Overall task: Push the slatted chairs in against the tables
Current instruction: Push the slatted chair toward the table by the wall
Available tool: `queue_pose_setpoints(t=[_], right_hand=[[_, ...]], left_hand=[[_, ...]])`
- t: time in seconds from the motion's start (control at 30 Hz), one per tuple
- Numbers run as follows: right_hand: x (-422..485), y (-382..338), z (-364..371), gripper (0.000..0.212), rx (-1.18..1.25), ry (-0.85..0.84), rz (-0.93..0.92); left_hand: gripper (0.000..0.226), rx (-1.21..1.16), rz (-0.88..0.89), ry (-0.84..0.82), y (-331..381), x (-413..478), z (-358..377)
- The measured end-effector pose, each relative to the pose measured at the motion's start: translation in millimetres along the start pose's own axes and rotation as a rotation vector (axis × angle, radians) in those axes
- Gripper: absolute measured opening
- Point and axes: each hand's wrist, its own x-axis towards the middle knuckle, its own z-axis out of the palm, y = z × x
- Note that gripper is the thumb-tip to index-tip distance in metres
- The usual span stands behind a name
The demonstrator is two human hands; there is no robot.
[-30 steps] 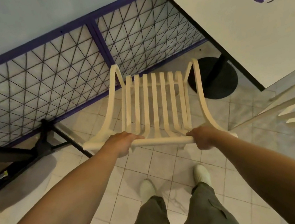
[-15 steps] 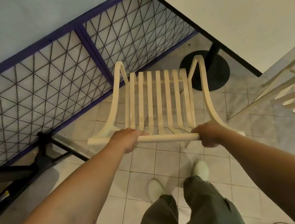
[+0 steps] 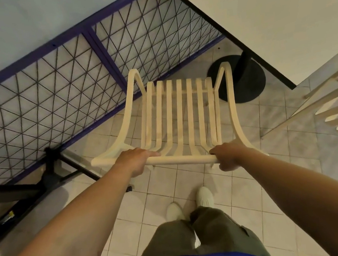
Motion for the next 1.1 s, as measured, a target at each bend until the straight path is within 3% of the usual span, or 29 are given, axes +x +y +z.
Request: queue_pose_setpoints(t=[0.57,1.1], right_hand=[[-10.3,-16.4,-6.8,0.042,0.045,-0.020,0.080],[12.9,-94.5,-8.1,0.039,0.236,0.025,0.230]], left_hand=[[0.083,0.015,0.102,-0.071,-12.1,8.0,-2.3],[0.083,0.162,0.208,-0.047,-95.2,22.6,-31.1]])
